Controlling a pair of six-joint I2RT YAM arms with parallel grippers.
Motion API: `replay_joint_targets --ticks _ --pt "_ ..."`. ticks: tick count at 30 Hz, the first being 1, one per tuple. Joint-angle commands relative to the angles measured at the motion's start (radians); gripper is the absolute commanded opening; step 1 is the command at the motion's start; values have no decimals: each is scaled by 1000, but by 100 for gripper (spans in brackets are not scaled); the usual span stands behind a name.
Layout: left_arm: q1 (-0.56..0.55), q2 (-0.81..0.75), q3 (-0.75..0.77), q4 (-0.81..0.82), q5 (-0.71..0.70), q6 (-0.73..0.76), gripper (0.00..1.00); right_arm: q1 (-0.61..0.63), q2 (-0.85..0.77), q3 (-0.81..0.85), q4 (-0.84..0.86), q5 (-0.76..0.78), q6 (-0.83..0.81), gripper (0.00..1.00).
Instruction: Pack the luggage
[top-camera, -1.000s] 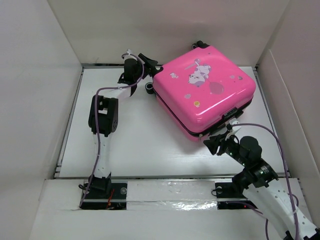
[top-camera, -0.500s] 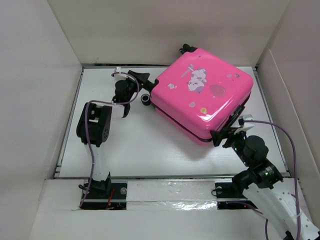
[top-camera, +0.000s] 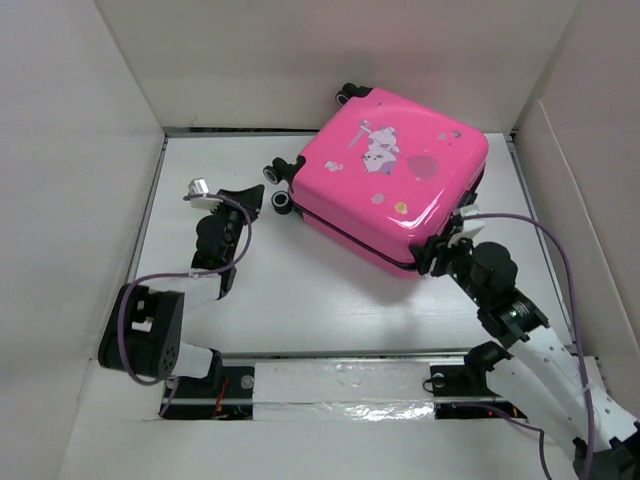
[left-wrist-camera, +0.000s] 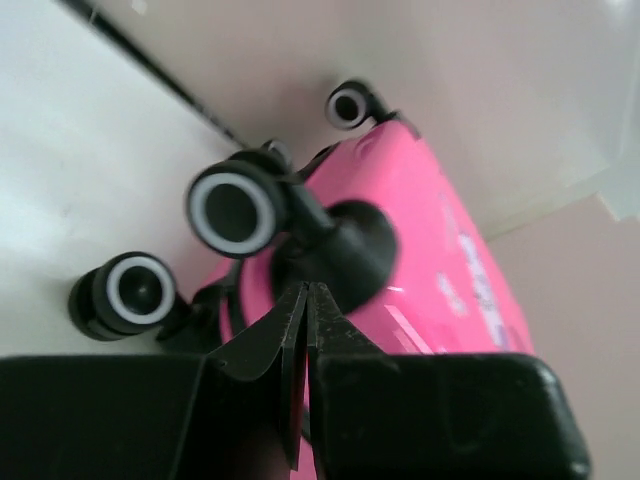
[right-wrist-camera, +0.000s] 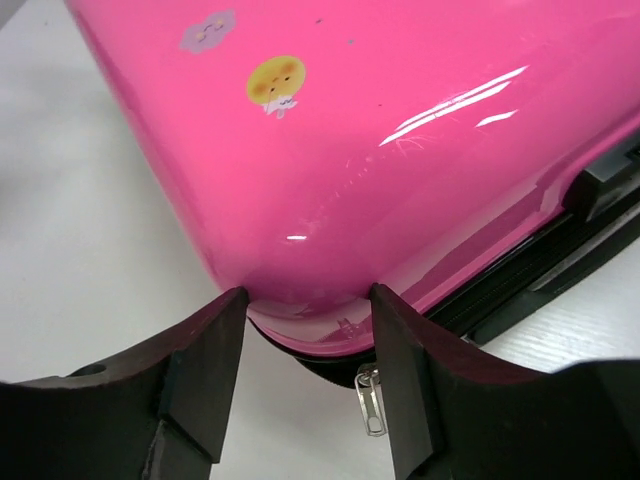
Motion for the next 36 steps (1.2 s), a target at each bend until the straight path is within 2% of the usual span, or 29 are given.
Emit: replay_joint_targets --ticks 1,3,6,9,10,11,13,15,16,17,18,19,20,22,23,24,27,31,36 --pt "7 -161 8 -35 -64 62 0 -10 115 16 127 -162 -81 62" --pt "7 -237 -5 -66 -69 78 0 -10 116 21 161 -231 -81 70" --pt "-26 -309 5 -141 -63 111 0 -10 31 18 146 -173 -70 72" --pt "-130 -324 16 -172 -29 205 0 -10 -60 13 79 -119 -67 33" --pt "-164 -320 16 -178 -13 228 0 -10 -119 -1 30 -125 -59 13" --pt "-240 -306 18 -187 -6 254 0 -10 -144 -18 22 -165 -45 6" --pt "-317 -283 18 -215 -11 327 0 -10 -210 -105 -7 -199 31 0" --pt "-411 -237 16 -230 -78 366 0 18 -246 -169 -33 -178 109 0" --pt "-426 -217 14 -239 -98 362 0 27 -261 -194 -88 -141 137 6" --pt "-427 -171 16 -235 -72 348 0 27 -296 -218 -116 -86 158 16" --pt "-427 -145 27 -232 -40 336 5 39 -315 -226 -128 -55 194 27" --pt "-436 -118 31 -216 -14 317 9 40 -334 -235 -122 -39 206 44" --pt "-445 -67 37 -206 42 309 13 40 -362 -237 -125 9 215 50" --pt "-478 -28 62 -184 69 306 23 40 -364 -239 -100 42 212 63" --pt "-491 1 73 -186 74 311 25 40 -352 -233 -89 56 206 65" --pt "-508 13 94 -190 69 315 29 40 -300 -225 -81 59 190 67" --pt "-526 67 126 -189 89 319 30 40 -188 -206 -11 63 133 68" --pt "-536 130 178 -173 123 306 30 40 8 -156 54 79 65 63" --pt "-581 179 237 -204 107 334 30 40 95 -127 124 111 25 58"
